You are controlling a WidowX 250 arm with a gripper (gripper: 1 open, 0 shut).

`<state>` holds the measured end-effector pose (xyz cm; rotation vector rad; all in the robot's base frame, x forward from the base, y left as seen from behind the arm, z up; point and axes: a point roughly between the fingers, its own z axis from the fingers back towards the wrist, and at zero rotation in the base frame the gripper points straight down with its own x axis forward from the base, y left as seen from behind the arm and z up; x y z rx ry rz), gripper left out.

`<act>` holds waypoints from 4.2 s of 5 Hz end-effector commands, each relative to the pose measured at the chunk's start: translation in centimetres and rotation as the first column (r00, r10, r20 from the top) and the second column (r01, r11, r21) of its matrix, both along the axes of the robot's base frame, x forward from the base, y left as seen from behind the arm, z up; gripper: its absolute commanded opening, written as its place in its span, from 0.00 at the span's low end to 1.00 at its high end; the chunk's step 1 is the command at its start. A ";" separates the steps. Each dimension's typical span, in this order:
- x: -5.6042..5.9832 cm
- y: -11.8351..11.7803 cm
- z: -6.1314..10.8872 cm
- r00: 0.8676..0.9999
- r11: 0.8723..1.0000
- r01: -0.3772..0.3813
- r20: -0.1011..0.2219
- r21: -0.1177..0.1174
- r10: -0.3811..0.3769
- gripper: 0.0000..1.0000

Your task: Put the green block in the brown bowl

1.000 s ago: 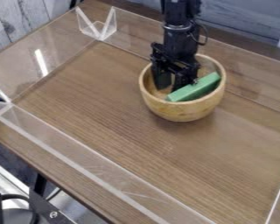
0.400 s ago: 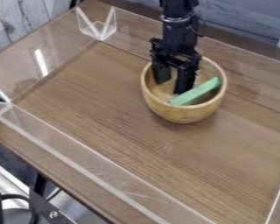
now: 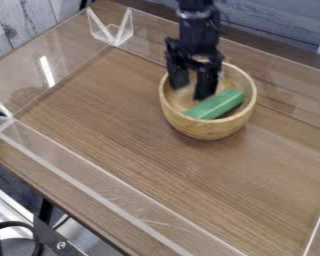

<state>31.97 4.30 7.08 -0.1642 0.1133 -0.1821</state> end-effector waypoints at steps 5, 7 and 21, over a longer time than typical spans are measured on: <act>-1.6 3.7 8.1 0.984 0.994 -0.089 0.160 0.064 0.078 1.00; -2.9 2.1 4.3 0.992 0.998 -0.063 0.116 0.020 0.060 0.00; -3.0 8.3 -2.3 0.957 0.951 -0.290 0.059 0.108 0.285 0.00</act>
